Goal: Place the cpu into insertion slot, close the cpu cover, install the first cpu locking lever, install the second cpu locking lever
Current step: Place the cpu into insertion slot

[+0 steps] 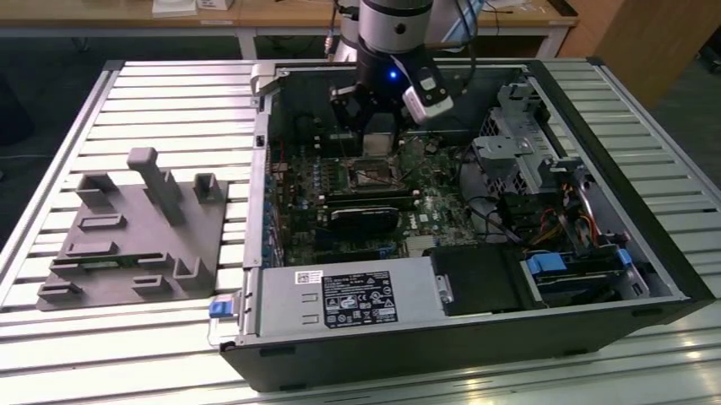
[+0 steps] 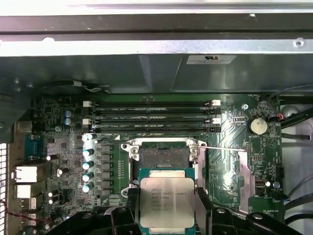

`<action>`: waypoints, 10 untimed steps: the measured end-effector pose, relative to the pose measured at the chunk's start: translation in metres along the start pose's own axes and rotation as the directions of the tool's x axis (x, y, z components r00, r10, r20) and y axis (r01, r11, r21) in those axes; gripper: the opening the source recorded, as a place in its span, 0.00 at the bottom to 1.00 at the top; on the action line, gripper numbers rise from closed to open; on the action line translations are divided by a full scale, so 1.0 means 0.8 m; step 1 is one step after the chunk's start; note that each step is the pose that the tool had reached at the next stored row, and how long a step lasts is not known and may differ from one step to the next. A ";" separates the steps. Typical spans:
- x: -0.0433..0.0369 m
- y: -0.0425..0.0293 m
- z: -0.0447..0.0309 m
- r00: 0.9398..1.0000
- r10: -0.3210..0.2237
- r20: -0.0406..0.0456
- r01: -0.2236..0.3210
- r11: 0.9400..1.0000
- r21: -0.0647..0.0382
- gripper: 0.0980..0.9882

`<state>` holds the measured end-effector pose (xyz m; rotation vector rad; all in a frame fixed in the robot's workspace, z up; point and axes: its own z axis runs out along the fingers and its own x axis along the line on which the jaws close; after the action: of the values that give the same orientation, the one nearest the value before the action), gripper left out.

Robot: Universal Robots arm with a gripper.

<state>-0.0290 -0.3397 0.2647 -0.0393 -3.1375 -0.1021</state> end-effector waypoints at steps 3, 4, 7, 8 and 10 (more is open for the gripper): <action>0.000 0.0000 0.0006 1.000 0.000 0.000 0.000 1.000 0.001 0.49; 0.000 0.0000 0.0007 1.000 0.000 0.000 0.000 1.000 0.001 0.49; 0.000 0.0000 0.0008 1.000 0.000 0.000 0.000 1.000 0.001 0.49; 0.000 0.0000 0.0008 1.000 0.005 0.000 -0.005 1.000 0.001 0.49; 0.000 0.0000 0.0009 1.000 0.030 0.002 -0.030 1.000 0.001 0.49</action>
<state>-0.0289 -0.3397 0.2640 -0.0865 -3.1375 -0.1006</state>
